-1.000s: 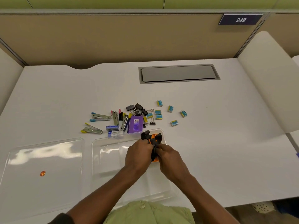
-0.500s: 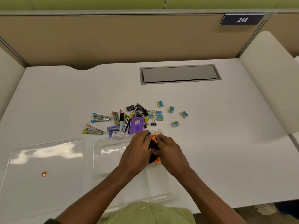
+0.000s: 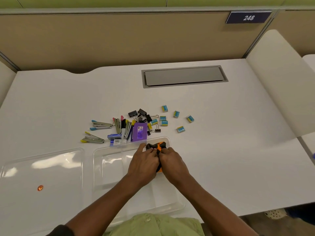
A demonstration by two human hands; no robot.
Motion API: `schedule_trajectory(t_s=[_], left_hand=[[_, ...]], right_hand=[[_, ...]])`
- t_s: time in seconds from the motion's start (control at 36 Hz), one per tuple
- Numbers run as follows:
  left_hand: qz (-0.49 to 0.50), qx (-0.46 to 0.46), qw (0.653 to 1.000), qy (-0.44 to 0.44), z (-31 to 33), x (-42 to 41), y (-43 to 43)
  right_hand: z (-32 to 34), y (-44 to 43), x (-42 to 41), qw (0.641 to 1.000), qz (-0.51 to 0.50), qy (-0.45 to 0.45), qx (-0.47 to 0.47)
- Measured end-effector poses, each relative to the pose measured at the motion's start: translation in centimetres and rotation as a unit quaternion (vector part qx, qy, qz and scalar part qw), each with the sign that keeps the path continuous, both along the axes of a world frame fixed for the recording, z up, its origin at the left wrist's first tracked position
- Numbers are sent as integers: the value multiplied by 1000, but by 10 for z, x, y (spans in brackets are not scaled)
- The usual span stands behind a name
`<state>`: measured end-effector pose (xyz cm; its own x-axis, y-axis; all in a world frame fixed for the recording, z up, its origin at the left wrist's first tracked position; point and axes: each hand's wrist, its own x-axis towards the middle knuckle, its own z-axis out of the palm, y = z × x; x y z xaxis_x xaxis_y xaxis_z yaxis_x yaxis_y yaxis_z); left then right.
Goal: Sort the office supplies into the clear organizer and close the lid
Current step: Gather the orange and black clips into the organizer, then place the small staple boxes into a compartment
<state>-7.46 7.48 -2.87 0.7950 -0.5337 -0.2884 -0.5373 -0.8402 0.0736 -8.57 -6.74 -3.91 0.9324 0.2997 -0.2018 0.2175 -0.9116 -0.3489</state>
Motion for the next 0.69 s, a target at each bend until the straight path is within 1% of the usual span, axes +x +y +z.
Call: schedule_trajectory(t_s=[0.08,0.11,0.17,0.22,0.28,0.31,0.39,0.44,0.56,0.69], left_hand=[[-2,33,999,13,11,4,-2],[4,31,999,14,15,7,-2],[19,32,999,2,28,15,-4],[19,35,999,-14,43,24,-7],[28,4,999,-25,57,34,-10],[36,-14,999,-30,62,40,-11],[59,-77,993,-68,64,62,-15],[53,-104,989,-93,55,83,-21],[38,-101,993,-54,29,130,-39],[2,-65,998,-22,1,165,-54]], right_hand=[[6,-9,2,999,-6,17,47],[10,-13,2,998,-12,8,54],[22,-24,2,995,-48,-47,79],[33,-35,4,979,-119,-107,125],[40,-47,13,962,-180,-137,153],[38,-54,20,957,-202,-143,152],[24,-78,46,953,-251,-129,112],[15,-90,62,961,-251,-100,66],[0,-102,90,977,-204,-55,-5],[-16,-104,112,987,-151,-16,-46]])
